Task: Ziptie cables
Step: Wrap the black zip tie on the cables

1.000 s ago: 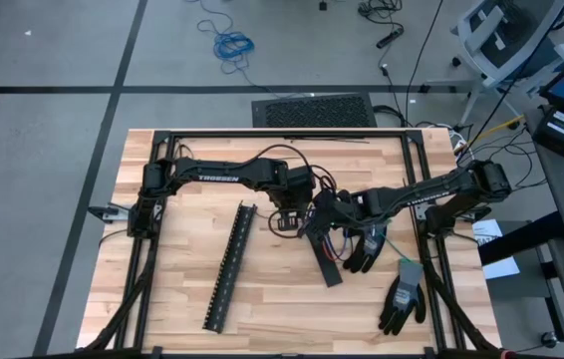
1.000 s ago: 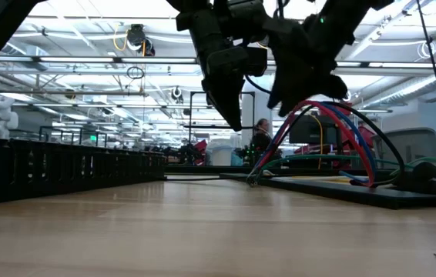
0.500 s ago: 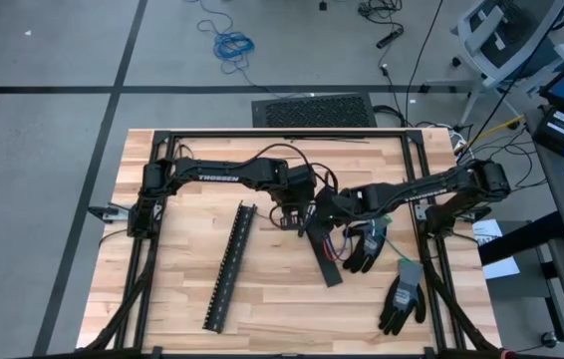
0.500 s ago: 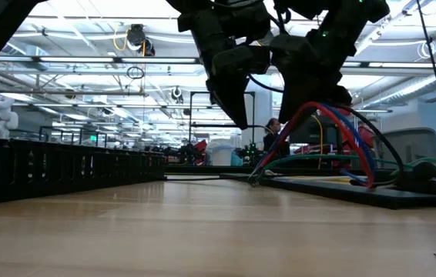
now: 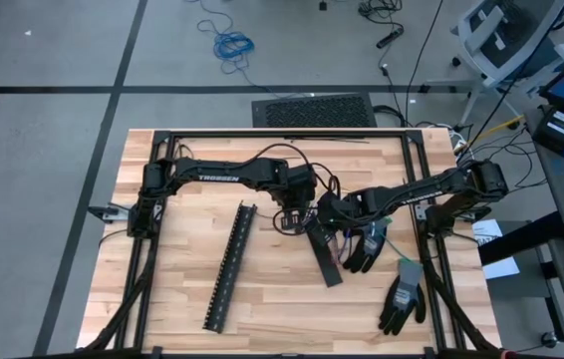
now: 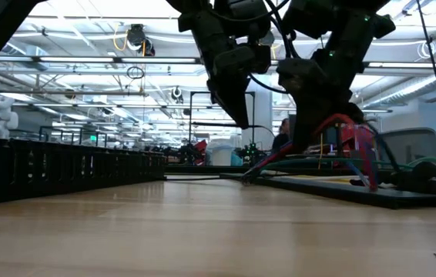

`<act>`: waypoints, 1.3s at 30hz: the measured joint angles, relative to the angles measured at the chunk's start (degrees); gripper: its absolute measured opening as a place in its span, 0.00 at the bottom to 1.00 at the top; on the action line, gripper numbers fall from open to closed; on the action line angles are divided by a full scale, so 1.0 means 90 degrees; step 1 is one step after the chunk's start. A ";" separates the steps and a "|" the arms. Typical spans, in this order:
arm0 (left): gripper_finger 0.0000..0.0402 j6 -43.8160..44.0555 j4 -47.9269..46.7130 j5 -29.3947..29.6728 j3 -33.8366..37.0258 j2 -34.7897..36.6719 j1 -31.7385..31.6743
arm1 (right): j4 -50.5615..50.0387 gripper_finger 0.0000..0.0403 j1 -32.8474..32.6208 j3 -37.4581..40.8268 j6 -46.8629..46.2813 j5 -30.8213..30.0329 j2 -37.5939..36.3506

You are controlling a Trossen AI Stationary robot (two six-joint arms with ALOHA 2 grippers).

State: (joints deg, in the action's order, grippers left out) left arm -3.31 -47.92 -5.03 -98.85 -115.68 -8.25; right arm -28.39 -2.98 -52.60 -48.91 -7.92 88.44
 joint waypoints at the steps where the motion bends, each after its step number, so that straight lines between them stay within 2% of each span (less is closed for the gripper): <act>1: 0.00 0.0000 0.0022 0.0000 0.0000 0.0000 0.0000 | -0.0018 0.10 0.0002 0.0000 0.0030 -0.0002 0.0000; 3: 0.00 0.0002 0.0102 -0.0001 0.0001 0.0000 0.0002 | -0.0007 0.04 0.0002 0.0002 0.0129 -0.0011 0.0000; 11: 0.01 -0.0018 0.0219 -0.0001 0.0000 0.0000 0.0002 | -0.0007 0.01 0.0000 0.0001 0.0132 0.0066 0.0000; 19: 0.16 -0.0063 0.0301 -0.0044 0.0002 0.0317 -0.0083 | 0.0100 0.00 -0.0015 0.0000 0.0203 0.0421 0.0000; 26: 0.27 -0.0073 0.0246 0.0249 0.0000 0.0604 -0.0301 | 0.0314 0.00 -0.0013 0.0001 0.0335 0.0797 0.0000; 31: 0.28 -0.0150 -0.0094 0.0259 0.0000 0.0787 -0.0482 | 0.0480 0.00 -0.0012 0.0000 0.0348 0.1093 0.0002; 36: 0.28 -0.0413 -0.0997 0.0195 0.0000 0.1171 -0.0588 | 0.0470 0.00 -0.0007 0.0000 0.0429 0.1225 0.0002; 39: 0.28 -0.0407 -0.0867 -0.0043 0.0265 0.1501 -0.0585 | 0.0532 0.00 0.0005 0.0000 0.0469 0.1229 0.0002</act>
State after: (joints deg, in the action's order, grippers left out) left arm -6.98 -55.73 -5.41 -96.46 -102.17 -13.52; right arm -23.60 -2.94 -52.60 -44.69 3.14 88.47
